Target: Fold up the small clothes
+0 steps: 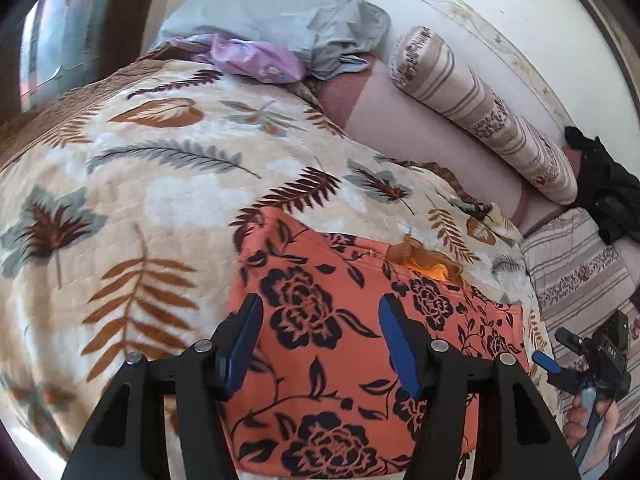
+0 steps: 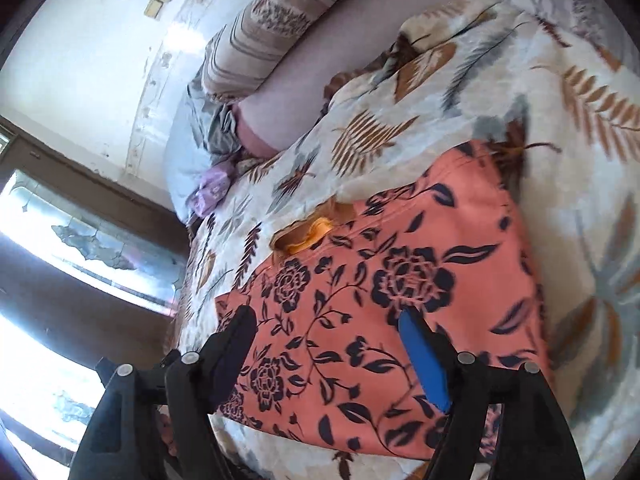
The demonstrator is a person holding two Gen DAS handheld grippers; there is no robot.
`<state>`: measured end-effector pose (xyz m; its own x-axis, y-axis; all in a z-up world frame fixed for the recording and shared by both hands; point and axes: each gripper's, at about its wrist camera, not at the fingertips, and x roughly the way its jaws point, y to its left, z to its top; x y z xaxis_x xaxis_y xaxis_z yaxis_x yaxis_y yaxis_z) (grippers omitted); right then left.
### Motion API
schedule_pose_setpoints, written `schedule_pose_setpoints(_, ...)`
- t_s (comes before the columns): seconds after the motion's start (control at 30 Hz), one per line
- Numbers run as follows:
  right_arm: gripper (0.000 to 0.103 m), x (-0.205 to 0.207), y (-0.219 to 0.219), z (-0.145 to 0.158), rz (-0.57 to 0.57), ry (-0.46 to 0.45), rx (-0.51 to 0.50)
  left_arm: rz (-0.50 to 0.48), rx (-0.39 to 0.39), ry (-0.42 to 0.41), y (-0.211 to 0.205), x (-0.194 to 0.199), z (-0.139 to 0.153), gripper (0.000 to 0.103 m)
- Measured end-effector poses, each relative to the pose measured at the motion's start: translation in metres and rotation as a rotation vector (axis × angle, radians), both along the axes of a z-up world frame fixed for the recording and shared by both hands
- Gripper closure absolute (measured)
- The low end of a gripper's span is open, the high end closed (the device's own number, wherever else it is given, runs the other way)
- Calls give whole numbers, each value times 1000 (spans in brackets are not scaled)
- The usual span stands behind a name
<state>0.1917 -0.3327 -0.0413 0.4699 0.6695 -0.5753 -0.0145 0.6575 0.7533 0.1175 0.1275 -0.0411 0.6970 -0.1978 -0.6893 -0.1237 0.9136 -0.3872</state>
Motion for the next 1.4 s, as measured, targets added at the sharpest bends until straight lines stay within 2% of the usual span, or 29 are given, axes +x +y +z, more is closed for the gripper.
schedule_pose_setpoints(0.07,26,23,9,-16,49,31,43,-40,35,33,-8,25,-13,42)
schedule_pose_setpoints(0.13,26,47,6,-38,44,70,59,-31,57,90,-6,49,-36,42)
schedule_pose_setpoints(0.17,26,61,-1,-49,34,81,38,-28,73,139,-3,62,-51,42)
schedule_pose_setpoints(0.2,26,74,-15,-59,-32,89,-14,-2,89,184,2,71,-63,42)
schedule_pose_setpoints(0.23,28,84,-34,-69,-103,91,-7,15,80,175,8,75,-70,42)
schedule_pose_setpoints(0.27,28,92,-52,-78,-154,90,70,18,69,142,12,75,-71,42)
schedule_pose_setpoints(0.33,29,98,-78,-92,-246,121,205,11,77,132,11,75,-71,41)
schedule_pose_setpoints(0.4,29,95,-87,-85,-305,88,176,-8,99,106,8,74,-71,36)
schedule_pose_setpoints(0.47,29,90,-87,-83,-311,89,146,-15,129,87,4,73,-73,36)
schedule_pose_setpoints(0.57,28,73,-81,-72,-304,90,47,-23,165,82,2,72,-71,36)
schedule_pose_setpoints(0.67,27,40,-71,-47,-290,52,-63,5,168,119,4,61,-59,36)
schedule_pose_setpoints(0.77,27,-3,-57,-22,-218,-24,-93,58,96,114,11,26,-40,33)
schedule_pose_setpoints(0.83,23,-32,-43,-16,-149,-44,-96,113,61,112,15,-6,-37,22)
schedule_pose_setpoints(0.9,21,-59,-32,-23,-116,-41,-99,132,103,187,17,-25,-53,18)
schedule_pose_setpoints(0.93,17,-71,-27,-32,-105,-21,-116,141,122,253,20,-30,-70,19)
schedule_pose_setpoints(0.97,17,-79,-24,-46,-89,17,-147,120,116,254,23,-35,-80,19)
schedule_pose_setpoints(1.0,17,-84,-23,-59,-90,60,-168,98,151,217,21,-42,-74,19)
schedule_pose_setpoints(1.03,17,-91,-28,-66,-107,71,-148,101,187,241,18,-46,-68,19)
schedule_pose_setpoints(1.07,17,-99,-32,-63,-135,52,-126,117,183,256,19,-51,-60,19)
schedule_pose_setpoints(1.13,17,-109,-37,-50,-160,33,-120,132,127,187,23,-67,-42,19)
schedule_pose_setpoints(1.17,17,-117,-38,-44,-165,0,-109,141,137,164,24,-74,-38,19)
schedule_pose_setpoints(1.2,17,-122,-39,-39,-166,-16,-107,149,164,175,23,-77,-40,19)
schedule_pose_setpoints(1.23,17,-127,-40,-38,-161,-17,-110,149,178,220,25,-76,-50,19)
schedule_pose_setpoints(1.3,17,-132,-47,-51,-179,36,-108,150,153,339,33,-70,-79,18)
schedule_pose_setpoints(1.37,17,-140,-58,-66,-231,92,-78,164,179,307,29,-75,-67,18)
schedule_pose_setpoints(1.4,17,-146,-63,-66,-254,77,-65,164,178,294,26,-78,-59,19)
